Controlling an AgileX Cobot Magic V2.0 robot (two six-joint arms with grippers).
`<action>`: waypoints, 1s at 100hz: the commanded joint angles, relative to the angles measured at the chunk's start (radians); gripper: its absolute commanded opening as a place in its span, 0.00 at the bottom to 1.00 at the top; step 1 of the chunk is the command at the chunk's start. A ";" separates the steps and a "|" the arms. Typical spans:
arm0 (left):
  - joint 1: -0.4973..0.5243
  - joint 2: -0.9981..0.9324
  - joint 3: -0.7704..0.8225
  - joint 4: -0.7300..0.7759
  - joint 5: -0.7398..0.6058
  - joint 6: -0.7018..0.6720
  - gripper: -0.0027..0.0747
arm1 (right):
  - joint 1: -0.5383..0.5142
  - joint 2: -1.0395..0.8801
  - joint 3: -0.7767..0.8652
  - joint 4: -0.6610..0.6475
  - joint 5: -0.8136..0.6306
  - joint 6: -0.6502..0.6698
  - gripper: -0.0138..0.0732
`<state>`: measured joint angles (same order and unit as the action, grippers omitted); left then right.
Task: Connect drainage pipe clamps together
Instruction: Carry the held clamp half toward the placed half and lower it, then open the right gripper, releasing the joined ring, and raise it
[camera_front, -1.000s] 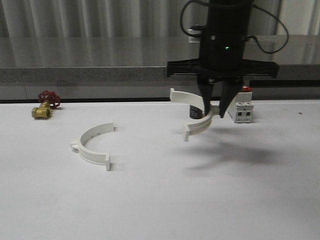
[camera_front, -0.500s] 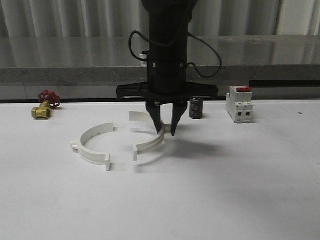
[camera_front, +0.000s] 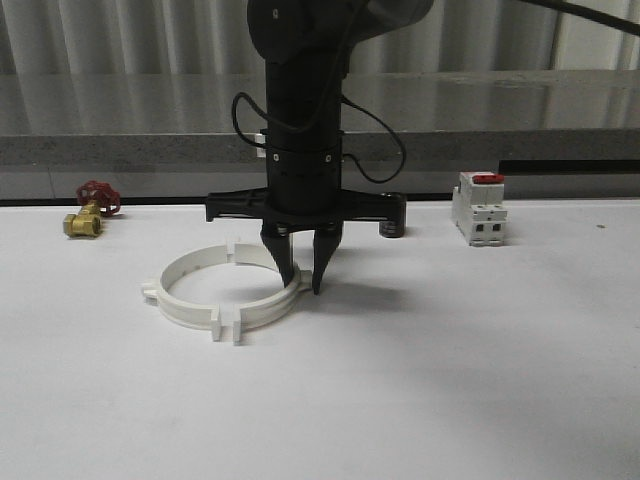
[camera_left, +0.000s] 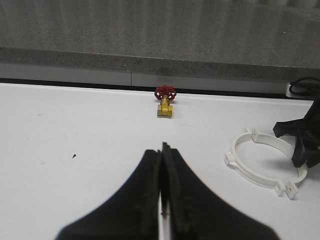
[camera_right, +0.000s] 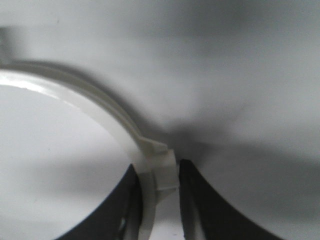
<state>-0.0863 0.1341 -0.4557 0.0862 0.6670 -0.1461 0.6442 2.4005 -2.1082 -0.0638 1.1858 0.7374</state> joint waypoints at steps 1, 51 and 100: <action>0.002 0.012 -0.026 0.004 -0.083 -0.008 0.01 | 0.003 -0.064 -0.033 0.000 -0.002 0.019 0.14; 0.002 0.012 -0.026 0.004 -0.083 -0.008 0.01 | 0.005 -0.064 -0.033 0.001 -0.020 0.074 0.35; 0.002 0.012 -0.026 0.004 -0.083 -0.008 0.01 | 0.005 -0.097 -0.033 0.006 -0.011 0.060 0.59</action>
<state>-0.0863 0.1341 -0.4557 0.0862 0.6670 -0.1461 0.6482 2.4024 -2.1121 -0.0600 1.1757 0.8144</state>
